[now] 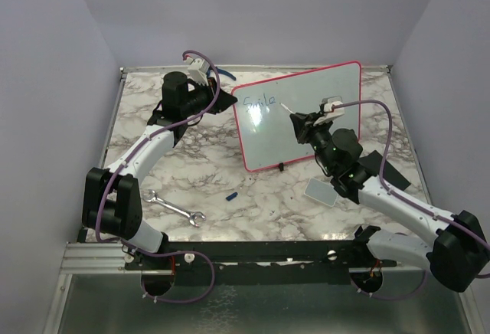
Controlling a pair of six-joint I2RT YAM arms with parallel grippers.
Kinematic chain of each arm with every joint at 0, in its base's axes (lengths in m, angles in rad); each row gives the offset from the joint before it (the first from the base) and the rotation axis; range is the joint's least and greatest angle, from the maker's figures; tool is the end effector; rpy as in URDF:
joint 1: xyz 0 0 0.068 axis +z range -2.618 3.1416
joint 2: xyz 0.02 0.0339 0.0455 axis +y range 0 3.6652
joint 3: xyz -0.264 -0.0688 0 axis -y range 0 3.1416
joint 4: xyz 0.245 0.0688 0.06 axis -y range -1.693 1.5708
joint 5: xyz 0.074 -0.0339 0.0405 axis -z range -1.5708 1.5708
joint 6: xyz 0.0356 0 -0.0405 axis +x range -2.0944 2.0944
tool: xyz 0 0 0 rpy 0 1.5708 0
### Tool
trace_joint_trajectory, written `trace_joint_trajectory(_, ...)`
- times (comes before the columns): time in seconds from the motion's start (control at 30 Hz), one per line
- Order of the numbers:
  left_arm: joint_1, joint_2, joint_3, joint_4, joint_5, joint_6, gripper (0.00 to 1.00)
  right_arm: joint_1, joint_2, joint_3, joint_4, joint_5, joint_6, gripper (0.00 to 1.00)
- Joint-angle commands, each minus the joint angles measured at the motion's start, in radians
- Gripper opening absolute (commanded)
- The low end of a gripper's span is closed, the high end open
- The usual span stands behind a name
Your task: Write a sentence on the whiteboard
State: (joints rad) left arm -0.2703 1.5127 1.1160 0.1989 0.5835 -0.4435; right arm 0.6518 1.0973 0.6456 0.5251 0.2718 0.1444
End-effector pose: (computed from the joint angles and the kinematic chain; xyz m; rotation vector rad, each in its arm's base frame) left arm 0.3374 -0.1138 0.3174 0.2854 1.8301 -1.0210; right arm 0.2079 0.1466 0.3034 -0.1627 1.5069 0.4366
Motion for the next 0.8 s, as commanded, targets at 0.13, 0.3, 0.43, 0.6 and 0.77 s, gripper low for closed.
trace_joint_trajectory(0.13,0.004,-0.033,-0.004,0.006,-0.023,0.019,0.03,-0.024,0.016,0.008,-0.019,-0.013,-0.017,0.00)
trace_joint_trajectory(0.3,0.004,-0.032,-0.005,0.006,-0.021,0.020,0.03,-0.028,0.045,0.023,0.002,-0.025,-0.021,0.00)
trace_joint_trajectory(0.43,0.005,-0.033,-0.005,0.005,-0.021,0.019,0.03,-0.031,0.064,0.030,0.018,-0.028,-0.020,0.00)
trace_joint_trajectory(0.6,0.005,-0.030,-0.003,0.006,-0.020,0.021,0.03,-0.031,0.069,0.031,0.035,-0.031,-0.020,0.00)
trace_joint_trajectory(0.77,0.005,-0.027,-0.002,0.006,-0.019,0.022,0.03,-0.031,0.063,0.034,0.042,-0.032,-0.020,0.00)
